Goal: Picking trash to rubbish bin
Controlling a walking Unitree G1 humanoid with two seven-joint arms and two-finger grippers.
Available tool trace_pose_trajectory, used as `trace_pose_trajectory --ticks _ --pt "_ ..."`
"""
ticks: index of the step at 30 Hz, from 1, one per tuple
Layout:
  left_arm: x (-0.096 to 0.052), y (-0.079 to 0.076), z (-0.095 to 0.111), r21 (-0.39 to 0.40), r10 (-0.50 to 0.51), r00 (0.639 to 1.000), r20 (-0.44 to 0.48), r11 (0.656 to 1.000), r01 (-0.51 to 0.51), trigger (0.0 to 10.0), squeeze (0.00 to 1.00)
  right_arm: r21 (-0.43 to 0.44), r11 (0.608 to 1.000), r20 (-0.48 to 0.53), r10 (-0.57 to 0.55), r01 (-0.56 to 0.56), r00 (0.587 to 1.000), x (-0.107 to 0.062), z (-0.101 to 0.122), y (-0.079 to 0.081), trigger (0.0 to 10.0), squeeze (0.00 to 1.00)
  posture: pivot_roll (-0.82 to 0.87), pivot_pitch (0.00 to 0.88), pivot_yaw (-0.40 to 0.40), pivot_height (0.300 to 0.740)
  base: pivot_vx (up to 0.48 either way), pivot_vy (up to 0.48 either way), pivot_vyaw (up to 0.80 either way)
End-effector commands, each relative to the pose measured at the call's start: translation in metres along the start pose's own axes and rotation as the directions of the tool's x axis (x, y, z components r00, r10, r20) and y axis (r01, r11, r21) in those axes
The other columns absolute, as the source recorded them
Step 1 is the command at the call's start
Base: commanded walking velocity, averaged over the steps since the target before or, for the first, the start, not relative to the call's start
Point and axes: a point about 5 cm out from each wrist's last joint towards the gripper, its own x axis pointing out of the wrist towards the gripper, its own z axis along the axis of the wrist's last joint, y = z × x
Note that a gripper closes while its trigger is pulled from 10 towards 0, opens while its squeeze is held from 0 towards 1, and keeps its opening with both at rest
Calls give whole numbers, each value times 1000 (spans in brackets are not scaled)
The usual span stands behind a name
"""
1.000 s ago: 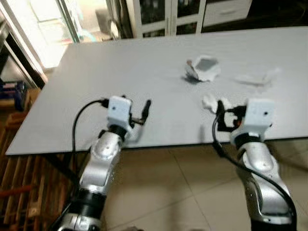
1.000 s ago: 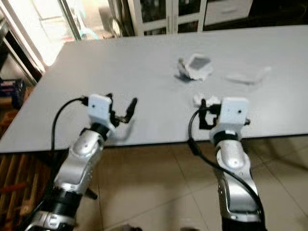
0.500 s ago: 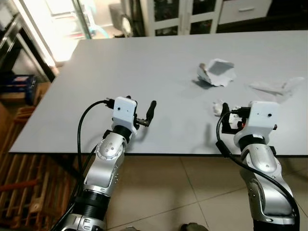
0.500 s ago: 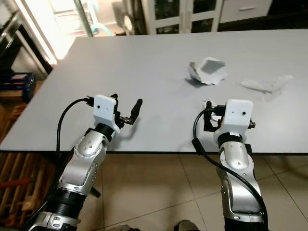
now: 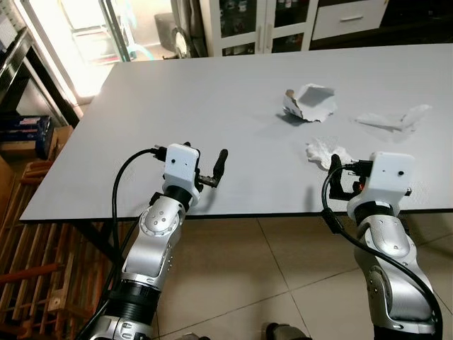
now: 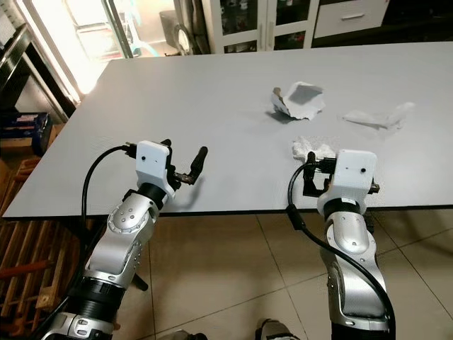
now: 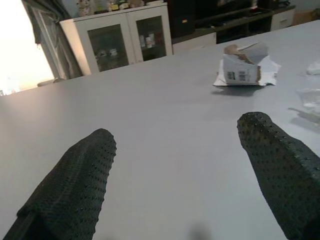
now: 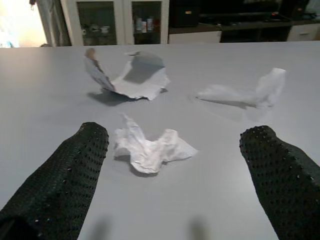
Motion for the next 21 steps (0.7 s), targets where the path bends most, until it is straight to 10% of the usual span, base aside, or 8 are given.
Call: trace_pose_trajectory --ticks 1,11,21 --pt "-1 1 -2 7 -2 1000 -14 1000 2 10000 0 0 1000 0 -6 6 1000 -1 1 0 10000 0 -158 103 97 740 0 0 0" --pt "0 -1 -2 2 -7 1000 -16 1000 7 10000 0 11 1000 -8 -12 13 1000 -2 0 -2 10000 0 -158 103 97 740 0 0 -678" --pt "0 -3 -2 -3 -26 1000 -13 1000 26 10000 0 -7 1000 -2 -2 2 1000 -2 1 0 10000 0 -168 104 96 740 290 0 0"
